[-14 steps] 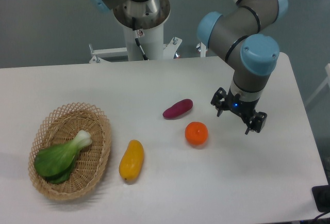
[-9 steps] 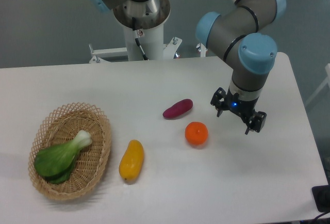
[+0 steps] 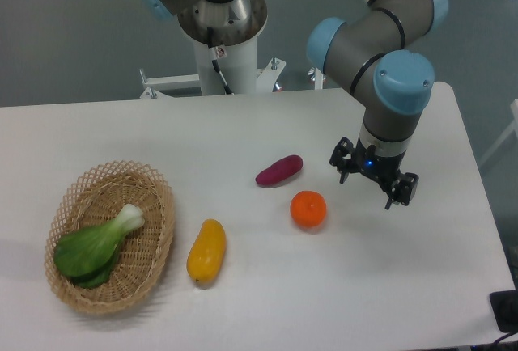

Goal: Pick up the orange from the table

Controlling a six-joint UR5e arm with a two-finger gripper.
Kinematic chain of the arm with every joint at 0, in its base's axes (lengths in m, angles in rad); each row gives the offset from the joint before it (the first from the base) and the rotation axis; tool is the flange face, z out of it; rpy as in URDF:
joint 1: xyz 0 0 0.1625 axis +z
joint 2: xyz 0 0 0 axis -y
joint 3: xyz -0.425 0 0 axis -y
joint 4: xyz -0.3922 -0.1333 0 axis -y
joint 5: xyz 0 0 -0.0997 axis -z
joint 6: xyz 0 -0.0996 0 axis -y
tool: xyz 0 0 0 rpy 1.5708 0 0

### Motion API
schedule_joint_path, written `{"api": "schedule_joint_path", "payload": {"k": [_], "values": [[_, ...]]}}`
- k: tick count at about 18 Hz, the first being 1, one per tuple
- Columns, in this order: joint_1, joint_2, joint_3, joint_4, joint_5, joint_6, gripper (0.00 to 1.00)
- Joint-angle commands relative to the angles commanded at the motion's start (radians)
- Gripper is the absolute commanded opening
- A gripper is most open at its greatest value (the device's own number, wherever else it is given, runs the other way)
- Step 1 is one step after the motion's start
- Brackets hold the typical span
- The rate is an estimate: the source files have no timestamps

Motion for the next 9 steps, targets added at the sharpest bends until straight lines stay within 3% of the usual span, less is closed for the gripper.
{"api": "schedule_joint_path", "payload": {"k": [2, 9], "values": [[-0.005, 0.025, -0.023, -0.002, -0.006, -0.034, 1.0], [-0.048, 0.014, -0.109, 0.006, -0.008, -0.062, 1.0]]}}
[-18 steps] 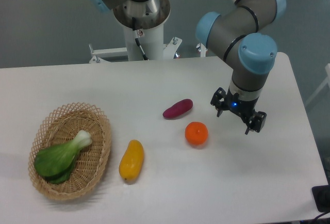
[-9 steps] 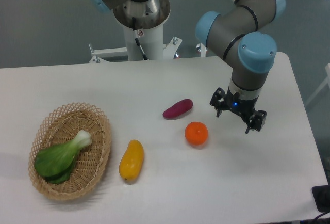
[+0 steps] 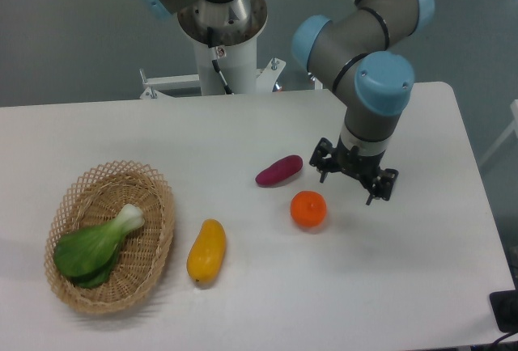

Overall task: Pick up the orange from the table
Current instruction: 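Move the open gripper over the orange and lower it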

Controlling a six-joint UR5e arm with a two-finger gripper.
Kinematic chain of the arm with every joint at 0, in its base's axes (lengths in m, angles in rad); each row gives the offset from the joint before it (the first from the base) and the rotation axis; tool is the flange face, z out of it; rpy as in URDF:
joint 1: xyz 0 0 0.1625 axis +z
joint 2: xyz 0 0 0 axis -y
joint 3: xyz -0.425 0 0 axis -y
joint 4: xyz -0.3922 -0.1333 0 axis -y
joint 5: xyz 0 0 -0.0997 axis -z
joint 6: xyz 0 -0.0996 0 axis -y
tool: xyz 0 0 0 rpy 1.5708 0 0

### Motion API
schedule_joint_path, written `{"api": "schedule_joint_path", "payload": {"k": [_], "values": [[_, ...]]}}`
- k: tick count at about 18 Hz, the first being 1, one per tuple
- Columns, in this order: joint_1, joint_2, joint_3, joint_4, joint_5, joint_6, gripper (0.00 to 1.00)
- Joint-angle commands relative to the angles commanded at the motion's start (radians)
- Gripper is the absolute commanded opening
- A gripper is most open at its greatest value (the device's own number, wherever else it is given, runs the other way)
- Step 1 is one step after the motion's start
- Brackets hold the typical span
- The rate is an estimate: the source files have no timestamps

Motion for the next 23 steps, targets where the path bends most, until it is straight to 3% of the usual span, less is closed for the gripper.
{"api": "schedule_joint_path", "payload": {"k": [5, 8, 10, 15, 23], "values": [[-0.015, -0.005, -0.049, 0.018, 0.008, -0.014, 1.0], [-0.017, -0.006, -0.081, 0.081, 0.009, -0.022, 1.0], [-0.032, -0.018, -0.086, 0.112, 0.009, -0.052, 1.0], [-0.066, -0.041, -0.086, 0.123, 0.093, -0.106, 1.0], [-0.091, -0.08, -0.087, 0.179, 0.132, -0.158, 1.0]]}}
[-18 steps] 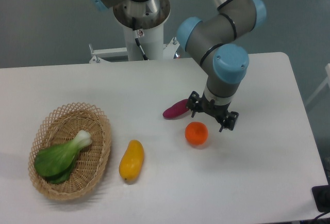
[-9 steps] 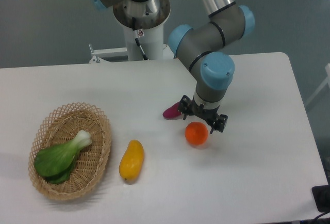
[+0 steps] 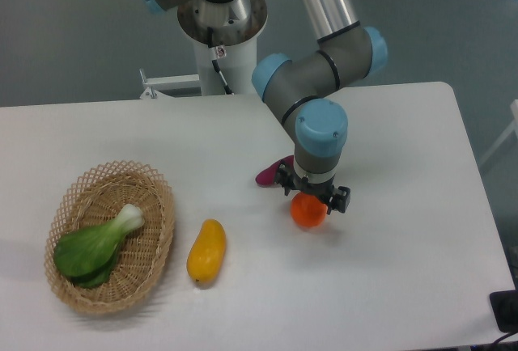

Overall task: Pick up the orange from the table
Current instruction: 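Move the open gripper over the orange and lower it, then close the gripper around the orange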

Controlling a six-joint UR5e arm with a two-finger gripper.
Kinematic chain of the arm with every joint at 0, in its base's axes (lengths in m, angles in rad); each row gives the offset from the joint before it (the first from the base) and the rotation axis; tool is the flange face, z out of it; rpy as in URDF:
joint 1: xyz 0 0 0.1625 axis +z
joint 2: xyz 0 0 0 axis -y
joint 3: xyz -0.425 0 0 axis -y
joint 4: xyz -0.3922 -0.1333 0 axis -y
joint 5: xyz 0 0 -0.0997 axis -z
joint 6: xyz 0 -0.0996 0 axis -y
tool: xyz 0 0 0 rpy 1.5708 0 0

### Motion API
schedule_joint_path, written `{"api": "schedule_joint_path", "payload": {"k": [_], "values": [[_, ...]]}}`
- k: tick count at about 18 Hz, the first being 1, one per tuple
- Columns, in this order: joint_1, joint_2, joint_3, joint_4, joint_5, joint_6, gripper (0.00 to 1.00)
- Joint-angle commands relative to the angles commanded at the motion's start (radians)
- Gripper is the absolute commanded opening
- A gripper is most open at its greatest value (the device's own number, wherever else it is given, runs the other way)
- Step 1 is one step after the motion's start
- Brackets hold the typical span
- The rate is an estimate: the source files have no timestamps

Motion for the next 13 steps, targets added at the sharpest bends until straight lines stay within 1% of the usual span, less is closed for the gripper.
{"api": "schedule_joint_path", "payload": {"k": [4, 8, 11, 12, 13], "values": [[-0.023, -0.025, 0.0, 0.028, 0.058, -0.044, 1.0], [-0.051, -0.057, 0.015, 0.029, 0.14, -0.101, 1.0], [-0.052, -0.058, 0.015, 0.038, 0.143, -0.101, 1.0], [-0.052, -0.058, 0.017, 0.037, 0.143, -0.103, 0.96], [-0.052, -0.058, 0.017, 0.038, 0.143, -0.112, 0.86]]}}
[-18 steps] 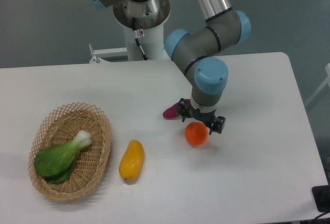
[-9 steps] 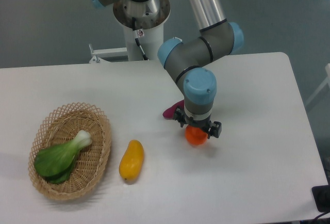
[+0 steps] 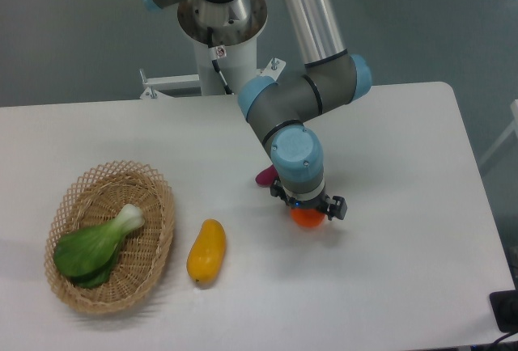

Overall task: Pick up the orange from the table
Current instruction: 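Close the gripper around the orange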

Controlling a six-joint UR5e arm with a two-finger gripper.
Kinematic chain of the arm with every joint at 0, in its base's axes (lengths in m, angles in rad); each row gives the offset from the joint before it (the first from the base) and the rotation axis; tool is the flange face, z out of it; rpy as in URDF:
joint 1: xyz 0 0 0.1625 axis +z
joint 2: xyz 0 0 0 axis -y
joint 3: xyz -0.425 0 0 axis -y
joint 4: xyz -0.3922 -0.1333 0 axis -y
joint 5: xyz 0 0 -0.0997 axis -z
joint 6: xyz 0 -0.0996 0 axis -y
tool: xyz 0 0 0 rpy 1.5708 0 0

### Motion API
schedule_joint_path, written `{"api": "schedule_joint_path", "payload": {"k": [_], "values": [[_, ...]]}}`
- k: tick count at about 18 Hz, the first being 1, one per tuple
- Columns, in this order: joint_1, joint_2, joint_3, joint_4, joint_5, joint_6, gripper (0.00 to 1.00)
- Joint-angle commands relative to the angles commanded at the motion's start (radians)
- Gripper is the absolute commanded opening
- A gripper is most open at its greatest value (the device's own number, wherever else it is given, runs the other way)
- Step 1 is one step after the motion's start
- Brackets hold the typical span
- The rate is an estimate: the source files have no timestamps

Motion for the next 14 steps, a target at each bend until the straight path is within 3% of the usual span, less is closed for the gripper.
{"api": "schedule_joint_path", "payload": {"k": [2, 4, 8, 14], "values": [[0.0, 0.0, 0.002, 0.003, 0.0, -0.005, 0.71], [0.0, 0.005, 0.009, 0.002, 0.0, -0.005, 0.65], [0.002, 0.014, 0.04, -0.002, -0.015, 0.0, 0.63], [0.018, 0.034, 0.113, -0.012, -0.155, -0.005, 0.63]]}}
